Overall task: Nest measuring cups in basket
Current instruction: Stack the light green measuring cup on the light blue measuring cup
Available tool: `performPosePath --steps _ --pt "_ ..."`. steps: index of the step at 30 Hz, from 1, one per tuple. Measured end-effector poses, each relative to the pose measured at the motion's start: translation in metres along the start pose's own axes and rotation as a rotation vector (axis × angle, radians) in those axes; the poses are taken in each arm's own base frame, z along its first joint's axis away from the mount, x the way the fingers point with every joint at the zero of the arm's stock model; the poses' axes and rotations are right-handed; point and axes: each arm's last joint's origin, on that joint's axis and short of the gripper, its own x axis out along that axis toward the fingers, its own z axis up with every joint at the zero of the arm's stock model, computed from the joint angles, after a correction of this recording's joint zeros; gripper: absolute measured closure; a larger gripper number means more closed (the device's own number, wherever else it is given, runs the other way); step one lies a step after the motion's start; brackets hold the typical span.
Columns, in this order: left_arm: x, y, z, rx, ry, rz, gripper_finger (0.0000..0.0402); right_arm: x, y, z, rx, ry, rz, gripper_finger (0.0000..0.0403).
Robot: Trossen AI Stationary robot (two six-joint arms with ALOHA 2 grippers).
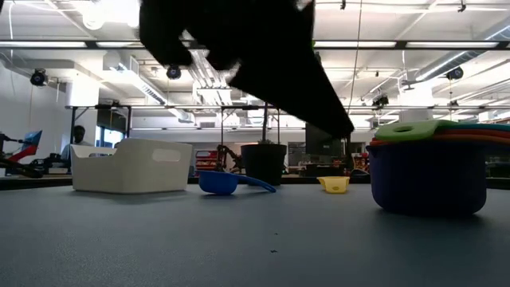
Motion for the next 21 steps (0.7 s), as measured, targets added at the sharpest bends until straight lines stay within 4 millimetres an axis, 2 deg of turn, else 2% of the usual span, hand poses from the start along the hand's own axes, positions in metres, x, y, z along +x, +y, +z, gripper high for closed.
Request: performPosePath --steps 7,21 --pt "0.008 0.013 -0.001 -0.012 0.006 -0.013 0.0401 0.002 -0.002 -0.003 0.019 0.003 -0.009 0.0394" --pt "0.023 0.012 0.003 -0.06 -0.072 -0.084 0.0402 0.002 -0.002 -0.003 0.021 0.001 -0.008 0.0394"
